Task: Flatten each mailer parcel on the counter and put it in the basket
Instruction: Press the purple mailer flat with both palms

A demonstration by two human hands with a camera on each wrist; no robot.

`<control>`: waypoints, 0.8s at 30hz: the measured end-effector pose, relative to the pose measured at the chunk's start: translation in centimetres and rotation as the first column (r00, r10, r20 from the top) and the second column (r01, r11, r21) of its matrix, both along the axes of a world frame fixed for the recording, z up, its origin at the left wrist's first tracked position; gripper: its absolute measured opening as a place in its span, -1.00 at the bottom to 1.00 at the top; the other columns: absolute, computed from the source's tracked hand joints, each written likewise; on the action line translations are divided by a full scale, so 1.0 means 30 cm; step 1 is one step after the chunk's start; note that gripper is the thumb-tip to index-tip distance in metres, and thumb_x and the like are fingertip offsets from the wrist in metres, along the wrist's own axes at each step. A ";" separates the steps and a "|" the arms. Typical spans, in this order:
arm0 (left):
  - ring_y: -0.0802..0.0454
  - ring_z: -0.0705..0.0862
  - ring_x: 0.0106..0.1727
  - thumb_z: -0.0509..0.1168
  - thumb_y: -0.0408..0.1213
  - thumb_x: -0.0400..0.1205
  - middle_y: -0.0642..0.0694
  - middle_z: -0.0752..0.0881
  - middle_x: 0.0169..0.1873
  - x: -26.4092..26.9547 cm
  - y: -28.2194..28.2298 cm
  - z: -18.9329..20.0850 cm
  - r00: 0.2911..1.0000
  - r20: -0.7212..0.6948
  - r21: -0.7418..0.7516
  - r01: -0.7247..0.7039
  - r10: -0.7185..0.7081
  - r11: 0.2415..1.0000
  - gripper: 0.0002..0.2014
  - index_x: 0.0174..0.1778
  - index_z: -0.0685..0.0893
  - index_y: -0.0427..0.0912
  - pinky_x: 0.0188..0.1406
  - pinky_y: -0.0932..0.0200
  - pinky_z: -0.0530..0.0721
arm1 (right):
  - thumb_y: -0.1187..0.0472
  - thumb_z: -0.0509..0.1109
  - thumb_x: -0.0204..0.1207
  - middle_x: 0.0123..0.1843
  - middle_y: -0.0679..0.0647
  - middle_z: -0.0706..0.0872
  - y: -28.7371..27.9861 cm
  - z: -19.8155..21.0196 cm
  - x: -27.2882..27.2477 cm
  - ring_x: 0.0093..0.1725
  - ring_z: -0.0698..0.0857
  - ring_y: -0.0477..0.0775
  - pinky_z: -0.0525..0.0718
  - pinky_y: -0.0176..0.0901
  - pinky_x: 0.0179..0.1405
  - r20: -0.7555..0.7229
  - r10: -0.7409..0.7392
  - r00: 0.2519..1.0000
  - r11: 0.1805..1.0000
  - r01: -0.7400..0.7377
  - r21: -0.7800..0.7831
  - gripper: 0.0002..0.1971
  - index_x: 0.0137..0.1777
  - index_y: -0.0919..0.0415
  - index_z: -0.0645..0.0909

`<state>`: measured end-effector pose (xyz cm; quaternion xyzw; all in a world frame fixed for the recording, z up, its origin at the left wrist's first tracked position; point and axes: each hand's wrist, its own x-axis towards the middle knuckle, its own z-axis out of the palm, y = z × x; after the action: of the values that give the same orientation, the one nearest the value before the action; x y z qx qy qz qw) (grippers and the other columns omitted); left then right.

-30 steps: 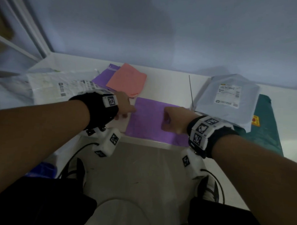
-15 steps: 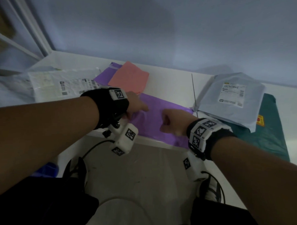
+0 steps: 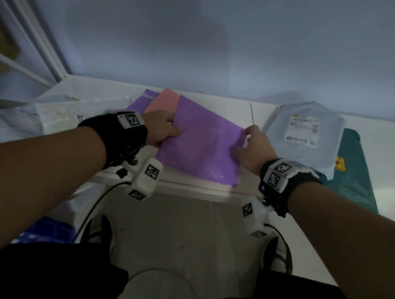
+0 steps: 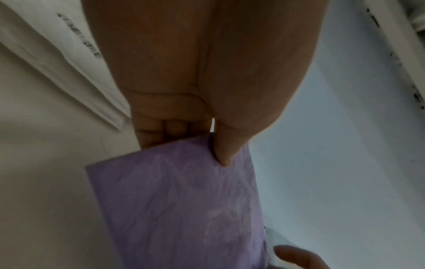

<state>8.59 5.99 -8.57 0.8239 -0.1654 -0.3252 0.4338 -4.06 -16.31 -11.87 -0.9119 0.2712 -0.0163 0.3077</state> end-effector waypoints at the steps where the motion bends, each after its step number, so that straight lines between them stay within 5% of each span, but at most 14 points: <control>1: -0.19 0.68 -0.01 0.26 -0.33 0.71 -0.34 0.71 0.14 0.010 0.010 0.002 1.000 0.005 -0.040 -0.014 0.015 0.999 -0.86 0.15 0.66 -0.20 0.02 -0.13 0.68 | 0.10 0.46 0.49 0.20 0.24 0.66 -0.010 0.000 -0.001 0.00 0.72 0.27 0.69 0.06 -0.02 0.012 -0.072 0.997 0.986 0.069 0.150 -0.33 0.55 0.18 0.27; 4: -0.19 0.65 0.08 0.22 -0.34 0.72 -0.27 0.69 0.13 0.018 0.028 0.012 1.000 -0.019 -0.140 -0.019 0.017 0.990 -0.83 0.20 0.62 -0.15 0.23 -0.31 0.59 | 0.26 0.44 0.49 -0.28 0.22 0.65 -0.027 -0.006 0.008 -0.54 0.59 0.12 0.57 -0.10 -0.48 0.036 -0.206 0.978 0.823 0.153 0.547 -0.30 0.57 0.28 0.21; 7: -0.19 0.65 0.11 0.22 -0.35 0.72 -0.25 0.69 0.15 0.007 0.024 0.033 0.999 0.007 -0.184 -0.033 0.035 0.982 -0.79 0.25 0.62 -0.13 0.25 -0.30 0.58 | 0.26 0.41 0.57 -0.26 0.21 0.64 -0.026 0.028 0.018 -0.63 0.56 0.02 0.46 -0.27 -0.62 0.057 -0.165 0.985 0.768 0.092 0.634 -0.62 0.37 0.30 0.51; 10: 0.19 0.72 -0.10 0.30 -0.25 0.69 -0.21 0.75 0.05 0.016 0.031 0.054 0.975 0.200 -0.024 0.098 -0.091 0.995 -0.85 0.13 0.69 -0.14 0.01 0.19 0.71 | 0.23 0.35 0.65 -0.27 0.19 0.65 -0.036 0.059 0.018 -0.63 0.53 -0.04 0.40 -0.31 -0.66 0.132 -0.128 0.983 0.777 0.016 0.630 -0.88 0.12 0.22 0.64; 12: 0.43 0.61 -0.35 0.35 -0.19 0.66 -0.13 0.74 -0.08 0.044 0.041 0.061 0.915 0.360 0.152 0.135 -0.182 0.979 -0.85 0.03 0.74 -0.16 -0.28 0.59 0.51 | 0.32 0.35 0.64 -0.25 0.18 0.70 -0.049 0.070 0.014 -0.57 0.63 -0.03 0.47 -0.31 -0.67 0.175 -0.134 0.975 0.759 -0.013 0.652 -0.92 0.05 0.21 0.65; 15: 0.38 0.63 -0.28 0.37 -0.19 0.64 -0.12 0.78 -0.12 0.079 0.061 0.064 0.869 0.472 0.167 0.079 -0.150 0.983 -0.78 0.11 0.78 -0.21 -0.34 0.62 0.46 | 0.52 0.26 0.61 -0.18 0.22 0.71 -0.068 0.074 0.009 -0.38 0.74 0.02 0.72 -0.28 -0.47 0.275 -0.178 0.945 0.687 -0.081 0.722 -0.80 0.03 0.28 0.64; 18: 0.36 0.65 -0.44 0.34 -0.34 0.64 0.03 0.77 -0.35 0.073 0.069 0.048 0.866 0.450 0.212 0.134 -0.218 0.968 -0.88 -0.01 0.77 -0.25 -0.47 0.55 0.49 | 0.68 0.15 0.57 -0.17 0.23 0.70 -0.079 0.078 -0.005 -0.17 0.71 0.04 0.77 -0.34 -0.09 0.336 -0.158 0.929 0.666 -0.151 0.730 -0.69 -0.07 0.38 0.65; 21: 0.02 0.77 -0.18 0.21 -0.60 0.59 -0.01 0.78 0.00 0.062 0.082 0.006 0.878 0.346 0.249 0.254 -0.331 0.935 -0.54 0.19 0.69 0.06 -0.23 0.43 0.66 | 0.74 0.09 0.50 -0.10 0.28 0.81 -0.084 0.078 -0.030 -0.06 0.75 0.11 0.75 -0.23 0.05 0.282 -0.060 0.958 0.732 -0.150 0.664 -0.62 -0.09 0.45 0.72; 24: -0.01 0.76 -0.08 0.12 -0.67 0.52 0.10 0.70 0.18 0.051 0.093 -0.049 0.864 0.284 0.366 0.303 -0.415 0.880 -0.39 0.23 0.68 0.13 -0.21 0.50 0.63 | 0.68 0.08 0.54 0.06 0.43 0.79 -0.094 0.069 -0.055 -0.04 0.77 0.14 0.79 -0.23 0.01 0.138 -0.018 0.990 0.798 -0.069 0.598 -0.63 -0.07 0.51 0.74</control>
<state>10.11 8.77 -10.03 0.8800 -0.3400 -0.2693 0.1934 -5.70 -19.14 -9.81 -0.7672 0.2284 0.0121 0.5993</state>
